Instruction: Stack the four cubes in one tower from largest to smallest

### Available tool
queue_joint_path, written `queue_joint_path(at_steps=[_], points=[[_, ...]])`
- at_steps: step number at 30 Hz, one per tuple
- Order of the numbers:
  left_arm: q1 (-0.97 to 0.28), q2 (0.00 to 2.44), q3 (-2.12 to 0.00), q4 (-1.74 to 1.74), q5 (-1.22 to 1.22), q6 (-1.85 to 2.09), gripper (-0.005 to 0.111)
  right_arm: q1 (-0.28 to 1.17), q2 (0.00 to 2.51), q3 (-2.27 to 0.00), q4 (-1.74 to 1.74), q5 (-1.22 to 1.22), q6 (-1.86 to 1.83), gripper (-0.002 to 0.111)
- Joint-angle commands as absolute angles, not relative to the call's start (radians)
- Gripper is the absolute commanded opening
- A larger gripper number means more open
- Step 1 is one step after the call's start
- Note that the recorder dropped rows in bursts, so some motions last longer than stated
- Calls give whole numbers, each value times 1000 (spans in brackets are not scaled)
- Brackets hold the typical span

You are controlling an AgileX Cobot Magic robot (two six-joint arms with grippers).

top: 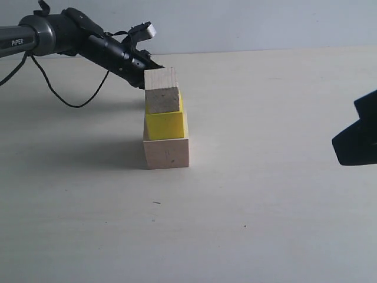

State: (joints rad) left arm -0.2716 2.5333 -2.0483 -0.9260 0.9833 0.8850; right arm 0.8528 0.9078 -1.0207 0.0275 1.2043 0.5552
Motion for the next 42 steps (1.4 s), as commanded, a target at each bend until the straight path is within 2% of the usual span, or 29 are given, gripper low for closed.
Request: queue_joint_path(at_steps=[1, 33, 42], points=[[-266, 2547, -2049, -867, 966, 853, 0, 850, 902, -1014, 26, 1197, 550, 0], [-110, 2456, -2049, -694, 1018, 738, 0, 850, 902, -1014, 26, 1197, 543, 0], [-113, 2390, -2049, -763, 1033, 789, 0, 850, 902, -1014, 10, 1197, 541, 0]])
